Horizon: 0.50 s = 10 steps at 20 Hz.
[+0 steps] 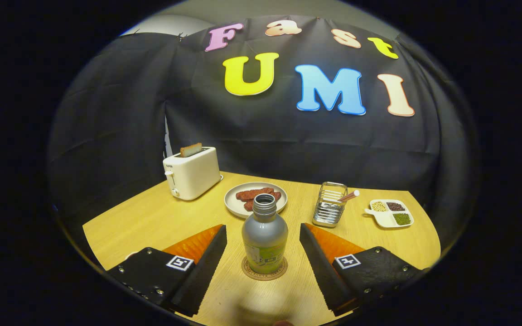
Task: Take the bottle from table, then pour the juice into the cup, finally place the bottle on the coaster
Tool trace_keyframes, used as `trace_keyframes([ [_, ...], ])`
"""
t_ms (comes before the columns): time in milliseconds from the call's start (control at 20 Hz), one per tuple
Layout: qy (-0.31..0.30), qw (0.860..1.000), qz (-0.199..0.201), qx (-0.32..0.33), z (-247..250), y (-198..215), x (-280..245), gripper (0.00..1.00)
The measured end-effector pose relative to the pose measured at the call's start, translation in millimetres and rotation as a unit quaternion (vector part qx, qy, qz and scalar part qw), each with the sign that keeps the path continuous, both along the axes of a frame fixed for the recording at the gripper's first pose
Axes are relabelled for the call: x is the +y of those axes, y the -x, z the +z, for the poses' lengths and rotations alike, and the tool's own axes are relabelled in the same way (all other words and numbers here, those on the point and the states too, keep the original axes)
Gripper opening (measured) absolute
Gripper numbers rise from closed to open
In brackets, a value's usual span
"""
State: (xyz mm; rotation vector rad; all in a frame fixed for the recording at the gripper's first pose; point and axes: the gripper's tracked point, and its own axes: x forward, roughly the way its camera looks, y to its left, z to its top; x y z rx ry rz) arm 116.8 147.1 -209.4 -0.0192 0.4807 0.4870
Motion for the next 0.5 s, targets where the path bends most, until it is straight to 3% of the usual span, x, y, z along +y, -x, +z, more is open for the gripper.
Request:
trace_keyframes([
  [500, -0.015, 0.996, -0.075, -0.042, 81, 51, -39, 0.98],
])
